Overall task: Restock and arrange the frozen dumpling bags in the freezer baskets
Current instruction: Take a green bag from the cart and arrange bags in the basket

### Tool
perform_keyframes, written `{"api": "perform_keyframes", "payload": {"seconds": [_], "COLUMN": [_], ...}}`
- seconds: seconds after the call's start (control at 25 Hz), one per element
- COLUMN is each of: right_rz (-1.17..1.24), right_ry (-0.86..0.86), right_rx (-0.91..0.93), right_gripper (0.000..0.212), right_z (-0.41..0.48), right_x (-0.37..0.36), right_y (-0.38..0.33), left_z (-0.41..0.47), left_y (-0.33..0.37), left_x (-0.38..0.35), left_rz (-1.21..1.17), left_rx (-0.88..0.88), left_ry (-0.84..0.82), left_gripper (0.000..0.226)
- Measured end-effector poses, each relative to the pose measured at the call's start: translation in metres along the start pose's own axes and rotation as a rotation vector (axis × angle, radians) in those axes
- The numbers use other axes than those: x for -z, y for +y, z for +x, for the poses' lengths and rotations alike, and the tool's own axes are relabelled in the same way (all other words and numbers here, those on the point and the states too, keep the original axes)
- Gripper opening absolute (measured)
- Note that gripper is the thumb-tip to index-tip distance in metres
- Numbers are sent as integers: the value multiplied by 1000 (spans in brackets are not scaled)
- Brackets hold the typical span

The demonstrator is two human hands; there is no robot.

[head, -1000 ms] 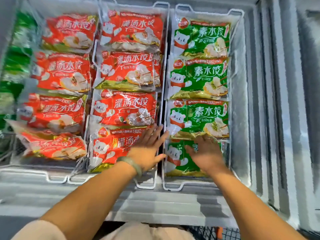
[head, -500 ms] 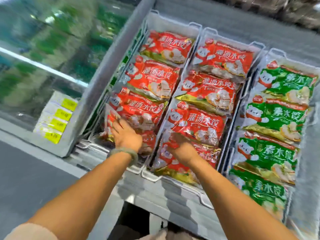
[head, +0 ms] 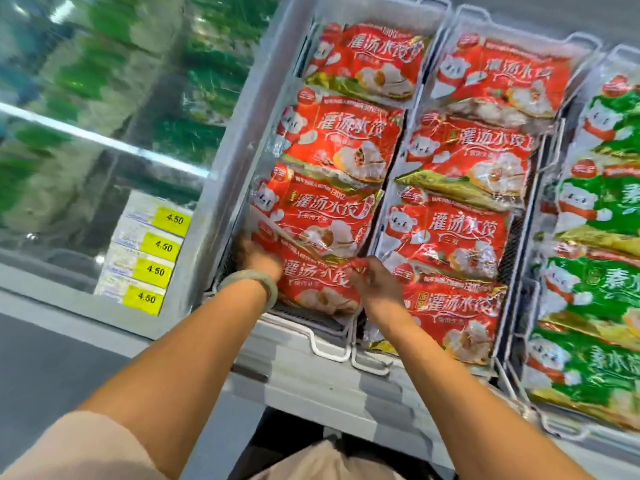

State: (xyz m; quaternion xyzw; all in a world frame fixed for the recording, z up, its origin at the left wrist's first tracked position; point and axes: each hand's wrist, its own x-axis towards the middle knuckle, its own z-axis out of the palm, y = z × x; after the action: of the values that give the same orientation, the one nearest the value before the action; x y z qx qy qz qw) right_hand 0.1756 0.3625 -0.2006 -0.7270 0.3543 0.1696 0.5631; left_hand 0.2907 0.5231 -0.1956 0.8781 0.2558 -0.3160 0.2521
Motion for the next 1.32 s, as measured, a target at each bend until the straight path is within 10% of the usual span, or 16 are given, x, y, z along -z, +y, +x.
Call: {"api": "perform_keyframes", "payload": {"seconds": [0.16, 0.4, 0.68, 0.84, 1.32], "right_rz": [123, 334, -798, -984, -1066], "right_ry": [52, 88, 158, 11, -128], "right_rx": [-81, -148, 156, 368, 307], "right_gripper": [32, 27, 84, 98, 124], "right_z": [0, 0, -18, -12, 32], "right_x": [5, 23, -14, -26, -46], "right_y": [-9, -22, -23, -11, 4], "left_z": [11, 2, -22, -18, 26], "left_y": [-11, -2, -21, -17, -17], "left_x": [1, 12, -1, -19, -53], "left_rz": [-132, -199, 227, 468, 483], "left_rx": [-62, -86, -138, -479, -369], "left_ry": [55, 141, 281, 49, -35], "left_gripper": [16, 21, 63, 66, 92]}}
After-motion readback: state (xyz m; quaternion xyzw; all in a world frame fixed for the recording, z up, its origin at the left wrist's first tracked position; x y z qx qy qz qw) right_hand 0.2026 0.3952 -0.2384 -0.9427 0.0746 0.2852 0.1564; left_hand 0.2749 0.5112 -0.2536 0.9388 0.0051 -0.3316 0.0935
